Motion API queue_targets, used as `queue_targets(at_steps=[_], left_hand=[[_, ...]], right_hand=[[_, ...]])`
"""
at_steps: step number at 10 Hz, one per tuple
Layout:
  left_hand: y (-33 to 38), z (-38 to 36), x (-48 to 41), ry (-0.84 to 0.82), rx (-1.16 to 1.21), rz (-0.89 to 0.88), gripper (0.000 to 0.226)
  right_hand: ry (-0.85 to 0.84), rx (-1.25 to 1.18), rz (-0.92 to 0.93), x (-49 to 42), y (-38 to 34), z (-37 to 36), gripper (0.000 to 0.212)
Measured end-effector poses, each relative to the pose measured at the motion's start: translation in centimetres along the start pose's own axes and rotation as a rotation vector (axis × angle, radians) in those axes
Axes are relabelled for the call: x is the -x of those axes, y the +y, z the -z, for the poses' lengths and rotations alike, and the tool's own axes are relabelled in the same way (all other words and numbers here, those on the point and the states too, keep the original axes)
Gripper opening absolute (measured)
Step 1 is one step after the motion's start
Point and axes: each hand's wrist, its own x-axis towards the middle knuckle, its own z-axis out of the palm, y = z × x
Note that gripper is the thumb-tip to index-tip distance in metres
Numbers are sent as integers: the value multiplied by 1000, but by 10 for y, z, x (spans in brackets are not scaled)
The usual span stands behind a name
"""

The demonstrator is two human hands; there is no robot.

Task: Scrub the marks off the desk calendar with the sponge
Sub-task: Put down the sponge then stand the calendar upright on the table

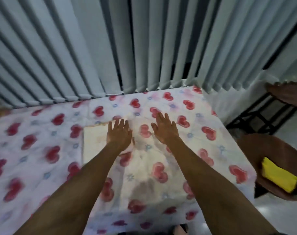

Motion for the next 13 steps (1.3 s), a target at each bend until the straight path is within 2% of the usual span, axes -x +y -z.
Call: queue_targets(at_steps=[1, 3, 4, 5, 7, 9, 11, 12, 13], left_hand=[[-64, -15, 19, -34, 52, 123, 56], [-123, -31, 32, -41, 208, 232, 54], [-136, -38, 34, -46, 344, 290, 40], [-143, -48, 33, -52, 443, 338, 34], [-145, -64, 19, -102, 530, 376, 34], [-147, -65, 6, -126, 671, 543, 43], [-149, -58, -2, -107, 801, 639, 50], [-148, -49, -1, -86, 875, 662, 57], [-148, -33, -2, 4, 961, 663, 57]], right_hand=[[-33, -17, 52, -8, -58, -17, 57], [-60, 44, 100, -18, -113, -42, 58], [-83, 27, 44, -24, -119, -50, 58], [-103, -81, -28, -30, -118, -57, 50], [-111, -185, -112, -44, -114, -72, 35], [-45, -441, -315, -50, -117, -79, 30], [-97, -569, -424, -58, -116, -67, 39], [-63, -759, -487, -59, -114, -52, 41], [-64, -996, -529, -59, -119, -35, 36]])
